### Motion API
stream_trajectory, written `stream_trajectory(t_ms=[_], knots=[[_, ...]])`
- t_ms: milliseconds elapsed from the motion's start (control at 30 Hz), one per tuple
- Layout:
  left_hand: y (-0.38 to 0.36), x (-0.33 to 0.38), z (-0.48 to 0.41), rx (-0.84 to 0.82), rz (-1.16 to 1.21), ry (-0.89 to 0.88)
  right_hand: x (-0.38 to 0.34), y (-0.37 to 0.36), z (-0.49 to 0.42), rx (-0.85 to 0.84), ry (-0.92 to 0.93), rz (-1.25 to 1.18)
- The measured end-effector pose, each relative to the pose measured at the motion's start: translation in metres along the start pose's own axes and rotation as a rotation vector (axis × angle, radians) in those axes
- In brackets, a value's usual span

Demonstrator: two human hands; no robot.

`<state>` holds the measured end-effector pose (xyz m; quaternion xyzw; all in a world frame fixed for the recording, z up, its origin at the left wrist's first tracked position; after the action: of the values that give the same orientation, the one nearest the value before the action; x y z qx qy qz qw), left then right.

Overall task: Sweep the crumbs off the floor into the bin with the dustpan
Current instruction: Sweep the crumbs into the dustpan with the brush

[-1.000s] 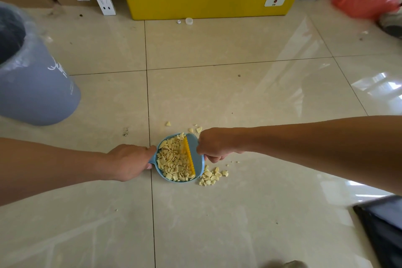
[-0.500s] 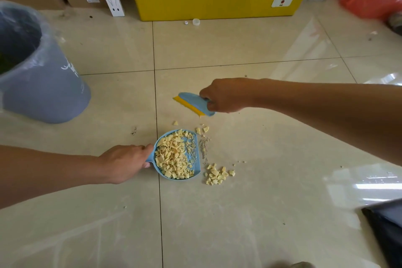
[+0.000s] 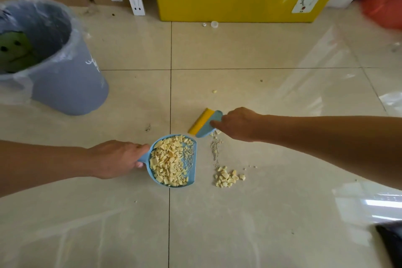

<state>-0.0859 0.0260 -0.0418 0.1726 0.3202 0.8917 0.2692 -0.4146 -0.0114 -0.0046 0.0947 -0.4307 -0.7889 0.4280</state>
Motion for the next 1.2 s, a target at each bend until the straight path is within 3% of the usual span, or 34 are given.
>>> stream_trajectory(t_ms=[267,433,667,800,1033,1200], knots=[[0.015,0.004,-0.007,-0.046,-0.064,-0.047,0.014,0.017,0.031,-0.169,-0.012,-0.109],[0.03,-0.004,-0.006,0.011,-0.044,0.014,0.066,0.043,0.02,-0.082,-0.21,-0.362],[0.037,-0.008,0.002,0.111,0.042,0.092,0.094,0.039,-0.034,0.013,-0.466,-0.415],[0.028,-0.005,0.007,0.103,0.102,0.114,0.073,0.034,-0.037,-0.038,-0.396,-0.318],[0.024,0.023,0.007,0.072,0.285,0.16,-0.015,0.0,0.016,-0.149,-0.109,-0.189],[0.009,0.035,0.013,0.016,0.298,0.162,-0.036,-0.025,0.053,-0.118,-0.111,-0.234]])
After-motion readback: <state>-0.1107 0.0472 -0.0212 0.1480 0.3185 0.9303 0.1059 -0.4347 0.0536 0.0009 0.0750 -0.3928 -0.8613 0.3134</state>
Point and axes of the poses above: each hand's wrist, its own z-axis away from the middle knuckle, its own y-axis out of the back of the hand, x = y × z, the point moved 2 cm from there along -z, towards the middle knuckle, and after that the axes turned 9 degrees about -x, right-handed, at the moved point
